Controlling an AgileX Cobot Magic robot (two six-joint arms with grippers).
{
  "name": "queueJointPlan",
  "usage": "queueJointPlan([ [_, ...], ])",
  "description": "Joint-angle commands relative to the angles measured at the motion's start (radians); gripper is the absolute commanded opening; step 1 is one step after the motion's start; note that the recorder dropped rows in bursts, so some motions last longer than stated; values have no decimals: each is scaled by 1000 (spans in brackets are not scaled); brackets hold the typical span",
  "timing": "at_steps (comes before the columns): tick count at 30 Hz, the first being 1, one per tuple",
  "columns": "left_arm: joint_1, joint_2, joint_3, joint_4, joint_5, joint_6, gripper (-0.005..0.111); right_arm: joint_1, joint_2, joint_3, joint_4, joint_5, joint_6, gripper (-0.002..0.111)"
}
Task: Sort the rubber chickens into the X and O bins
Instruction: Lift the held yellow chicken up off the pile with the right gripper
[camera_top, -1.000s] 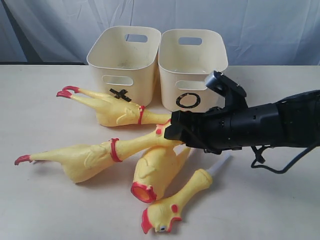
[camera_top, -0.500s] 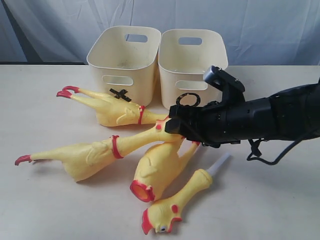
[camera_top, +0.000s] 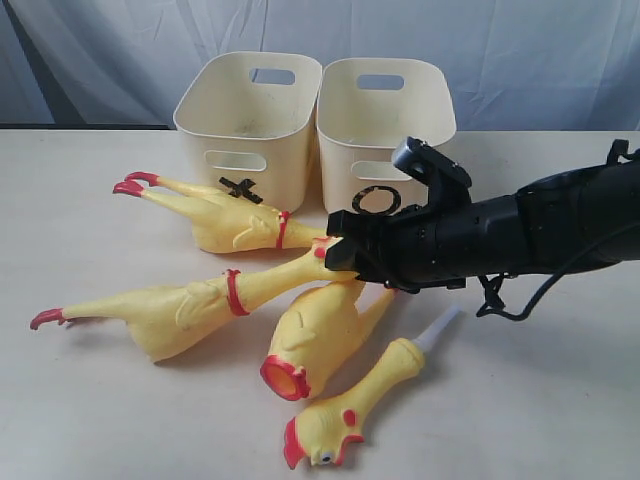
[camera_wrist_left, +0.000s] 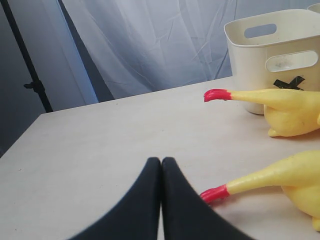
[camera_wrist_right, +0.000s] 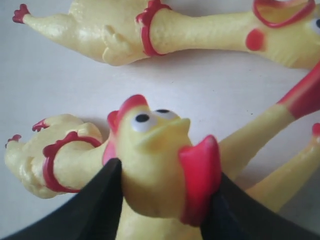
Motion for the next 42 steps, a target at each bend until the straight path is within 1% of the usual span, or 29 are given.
queueJointPlan([
  [1, -9, -5, 4, 0, -7, -4, 0, 1, -1, -6, -4, -4, -4, 16],
  [4, -9, -5, 4, 0, -7, -4, 0, 1, -1, -6, -4, 8, -4, 1],
  [5, -9, -5, 4, 0, -7, -4, 0, 1, -1, -6, -4, 16, -4, -1],
  [12, -9, -5, 4, 0, -7, -4, 0, 1, -7, -6, -4, 68, -4, -1],
  [17, -9, -5, 4, 0, -7, -4, 0, 1, -51, -6, -4, 100, -4, -1],
  [26, -9, -5, 4, 0, -5, -4, 0, 1, -195, -6, -119, 146, -2, -1],
  [34, -9, -5, 4, 0, -5, -4, 0, 1, -327, -6, -128, 228, 23, -1],
  [42, -9, -5, 4, 0, -5, -4, 0, 1, -415, -6, -138, 236, 24, -1],
])
